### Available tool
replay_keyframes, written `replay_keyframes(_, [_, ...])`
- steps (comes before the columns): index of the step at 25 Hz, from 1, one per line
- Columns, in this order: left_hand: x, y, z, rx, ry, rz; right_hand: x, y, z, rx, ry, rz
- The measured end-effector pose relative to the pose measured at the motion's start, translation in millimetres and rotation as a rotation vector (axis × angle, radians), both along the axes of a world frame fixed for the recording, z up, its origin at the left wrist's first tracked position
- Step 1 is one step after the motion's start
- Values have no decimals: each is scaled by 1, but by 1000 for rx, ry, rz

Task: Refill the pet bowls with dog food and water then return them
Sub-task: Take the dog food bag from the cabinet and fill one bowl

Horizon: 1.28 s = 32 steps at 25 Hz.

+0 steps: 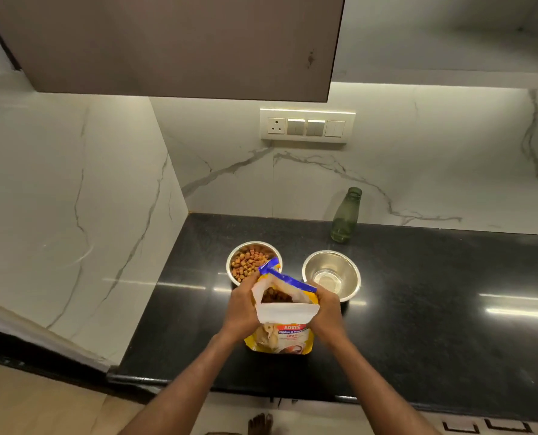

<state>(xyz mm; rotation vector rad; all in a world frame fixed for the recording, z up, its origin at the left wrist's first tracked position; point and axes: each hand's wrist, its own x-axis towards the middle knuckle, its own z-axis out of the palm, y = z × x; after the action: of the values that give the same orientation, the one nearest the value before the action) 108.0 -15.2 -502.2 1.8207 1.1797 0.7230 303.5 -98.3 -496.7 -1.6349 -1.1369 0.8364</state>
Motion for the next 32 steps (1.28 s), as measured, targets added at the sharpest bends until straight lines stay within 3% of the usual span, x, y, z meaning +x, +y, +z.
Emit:
replay_keyframes(3, [-6,27,14,-51,-129,44,10,17,9,-60,61,-41])
replay_keyframes(7, [3,62,43,-178,-119,-15,8,48,36,-50,132,-177])
replay_keyframes(12, [35,141,125,-101,-137,-52,42,114,118,94,173,-240])
replay_keyframes(17, [91,212,180,141,-96,-52,89,178,173,145,87,-308])
replay_keyframes(21, [116,236,148,226,26,-45,110,206,146,74,-27,-366])
replay_keyframes(32, [141,267,57,71,130,94,138,255,88,-271,-288,-233])
